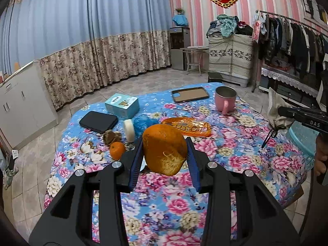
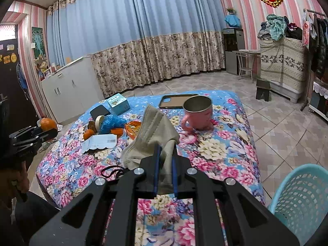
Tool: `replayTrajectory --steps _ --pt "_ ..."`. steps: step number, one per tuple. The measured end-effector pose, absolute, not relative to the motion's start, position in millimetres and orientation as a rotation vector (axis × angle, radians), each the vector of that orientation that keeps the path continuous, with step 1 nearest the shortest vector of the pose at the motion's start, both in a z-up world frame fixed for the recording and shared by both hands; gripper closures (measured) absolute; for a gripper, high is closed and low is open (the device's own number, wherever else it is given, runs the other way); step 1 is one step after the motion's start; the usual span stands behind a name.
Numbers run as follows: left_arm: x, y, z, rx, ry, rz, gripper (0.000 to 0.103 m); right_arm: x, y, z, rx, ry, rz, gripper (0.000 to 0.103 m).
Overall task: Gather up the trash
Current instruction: 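Carry the orange peel and beige cloth toward the light blue basket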
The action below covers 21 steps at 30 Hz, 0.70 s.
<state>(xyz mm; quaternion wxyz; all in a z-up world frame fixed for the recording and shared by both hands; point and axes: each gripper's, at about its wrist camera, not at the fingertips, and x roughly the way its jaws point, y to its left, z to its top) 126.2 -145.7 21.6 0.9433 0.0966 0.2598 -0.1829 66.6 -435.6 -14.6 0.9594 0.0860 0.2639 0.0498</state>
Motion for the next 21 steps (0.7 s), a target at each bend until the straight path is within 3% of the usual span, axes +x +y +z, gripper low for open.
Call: replayTrajectory --steps 21 --pt "124.3 -168.6 30.6 0.208 0.521 -0.403 0.064 59.5 -449.1 -14.8 0.204 0.516 0.073 0.093"
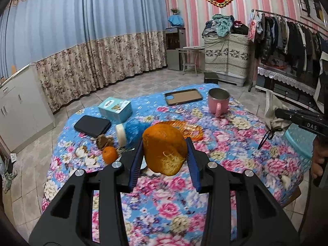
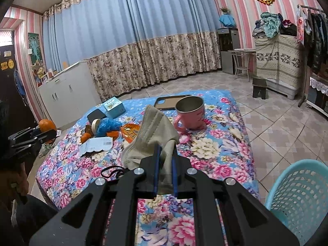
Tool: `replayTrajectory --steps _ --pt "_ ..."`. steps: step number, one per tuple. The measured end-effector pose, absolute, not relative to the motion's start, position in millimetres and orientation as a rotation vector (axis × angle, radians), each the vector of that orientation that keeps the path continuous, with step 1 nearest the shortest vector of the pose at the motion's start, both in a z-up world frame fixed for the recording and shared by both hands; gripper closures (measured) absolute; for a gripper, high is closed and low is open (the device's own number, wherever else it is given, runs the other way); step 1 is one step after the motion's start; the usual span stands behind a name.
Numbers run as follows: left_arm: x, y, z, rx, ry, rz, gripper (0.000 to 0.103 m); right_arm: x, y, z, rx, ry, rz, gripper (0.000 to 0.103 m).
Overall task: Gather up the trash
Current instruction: 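Carry the orange peel and beige cloth toward the light blue basket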
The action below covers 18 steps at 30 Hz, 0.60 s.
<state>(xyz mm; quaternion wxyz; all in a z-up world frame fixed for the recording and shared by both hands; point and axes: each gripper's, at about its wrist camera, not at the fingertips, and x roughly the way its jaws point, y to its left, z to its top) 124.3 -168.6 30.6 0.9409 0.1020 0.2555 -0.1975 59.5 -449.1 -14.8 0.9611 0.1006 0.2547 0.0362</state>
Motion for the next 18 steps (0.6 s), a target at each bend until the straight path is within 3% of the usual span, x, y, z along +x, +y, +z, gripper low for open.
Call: replayTrajectory --steps 18 --pt "97.0 -333.7 47.9 0.333 0.465 -0.609 0.064 -3.5 -554.6 -6.8 0.234 0.465 -0.112 0.093"
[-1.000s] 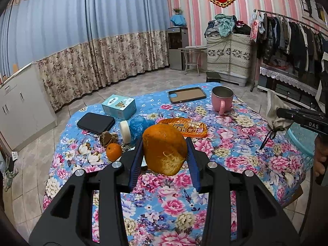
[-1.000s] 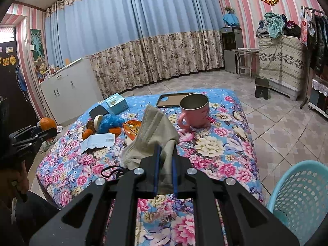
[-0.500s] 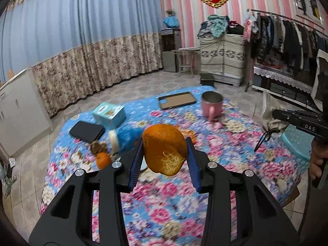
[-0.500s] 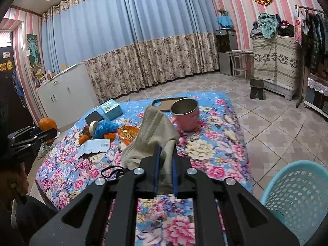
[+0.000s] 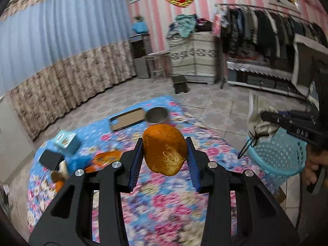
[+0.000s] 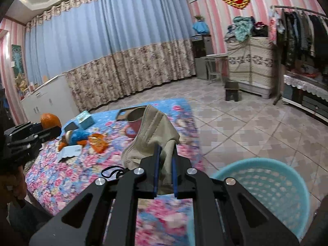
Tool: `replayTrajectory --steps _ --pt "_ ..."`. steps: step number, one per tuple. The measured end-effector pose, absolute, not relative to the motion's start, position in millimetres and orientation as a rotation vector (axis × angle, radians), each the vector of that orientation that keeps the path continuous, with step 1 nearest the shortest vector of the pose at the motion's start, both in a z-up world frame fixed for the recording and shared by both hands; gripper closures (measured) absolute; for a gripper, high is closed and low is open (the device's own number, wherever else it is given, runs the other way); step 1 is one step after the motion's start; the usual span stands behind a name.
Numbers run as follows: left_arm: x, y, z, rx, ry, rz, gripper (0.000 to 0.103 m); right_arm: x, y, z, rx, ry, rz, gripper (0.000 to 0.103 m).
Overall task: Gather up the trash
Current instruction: 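Carry the orange peel and beige cloth toward the light blue basket, then open the right tool over the basket while the left tool releases the orange peel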
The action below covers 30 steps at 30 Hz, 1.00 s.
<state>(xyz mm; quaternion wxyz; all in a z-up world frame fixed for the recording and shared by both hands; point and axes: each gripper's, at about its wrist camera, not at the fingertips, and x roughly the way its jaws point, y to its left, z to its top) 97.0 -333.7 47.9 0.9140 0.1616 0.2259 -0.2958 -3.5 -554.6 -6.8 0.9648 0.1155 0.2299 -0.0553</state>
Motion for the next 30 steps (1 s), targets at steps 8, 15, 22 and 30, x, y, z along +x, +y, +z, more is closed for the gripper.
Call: replayTrajectory --steps 8,15,22,30 --pt "91.7 -416.2 47.2 0.341 0.517 -0.771 0.064 -56.6 -628.7 -13.8 0.266 0.451 -0.302 0.093" --pt "69.8 -493.0 20.7 0.317 0.612 -0.945 0.064 -84.0 -661.3 -29.4 0.287 0.47 -0.382 0.092" --pt "64.7 -532.5 -6.4 0.286 0.688 -0.989 0.061 -94.3 -677.9 -43.5 0.282 0.498 -0.426 0.092" --pt "59.3 -554.8 -16.3 0.319 0.693 -1.019 0.026 -96.5 -678.8 -53.1 0.27 0.527 -0.428 0.073"
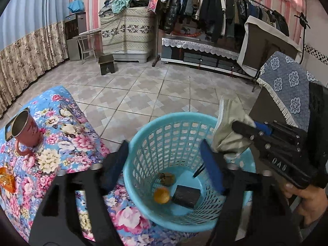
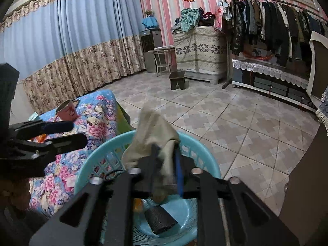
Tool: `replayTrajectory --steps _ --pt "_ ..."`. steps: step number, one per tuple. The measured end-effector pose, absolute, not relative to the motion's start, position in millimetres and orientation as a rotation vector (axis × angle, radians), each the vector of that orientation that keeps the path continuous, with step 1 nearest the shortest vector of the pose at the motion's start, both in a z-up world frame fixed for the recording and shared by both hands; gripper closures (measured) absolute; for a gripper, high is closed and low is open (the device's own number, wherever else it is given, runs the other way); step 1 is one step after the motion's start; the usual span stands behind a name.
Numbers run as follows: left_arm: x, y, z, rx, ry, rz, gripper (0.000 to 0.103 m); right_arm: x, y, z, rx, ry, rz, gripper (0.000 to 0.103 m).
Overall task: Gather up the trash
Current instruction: 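Open the right tool over the basket while the left tool releases the orange peel, then move both open tools back over the items on the bed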
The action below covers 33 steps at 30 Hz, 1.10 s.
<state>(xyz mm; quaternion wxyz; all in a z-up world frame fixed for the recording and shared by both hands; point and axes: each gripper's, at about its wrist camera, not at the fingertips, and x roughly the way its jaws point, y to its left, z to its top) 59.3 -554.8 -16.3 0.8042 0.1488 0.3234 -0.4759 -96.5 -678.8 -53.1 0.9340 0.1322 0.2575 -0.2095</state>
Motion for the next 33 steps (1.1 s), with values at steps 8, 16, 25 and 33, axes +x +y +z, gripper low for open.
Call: replayTrajectory --steps 8,16,25,33 --pt "60.7 -549.8 -7.8 0.305 0.684 -1.016 0.02 -102.5 -682.2 -46.6 0.272 0.502 -0.451 0.064" --pt "67.6 -528.8 9.1 0.285 0.656 -1.007 0.017 -101.7 -676.6 -42.1 0.27 0.491 -0.449 0.064" --pt "97.3 -444.8 43.3 0.202 0.584 -0.892 0.017 -82.2 -643.2 -19.3 0.232 0.474 -0.407 0.064" --pt "118.1 -302.2 69.8 0.191 0.465 -0.667 0.015 -50.4 -585.6 3.9 0.167 0.456 -0.325 0.061"
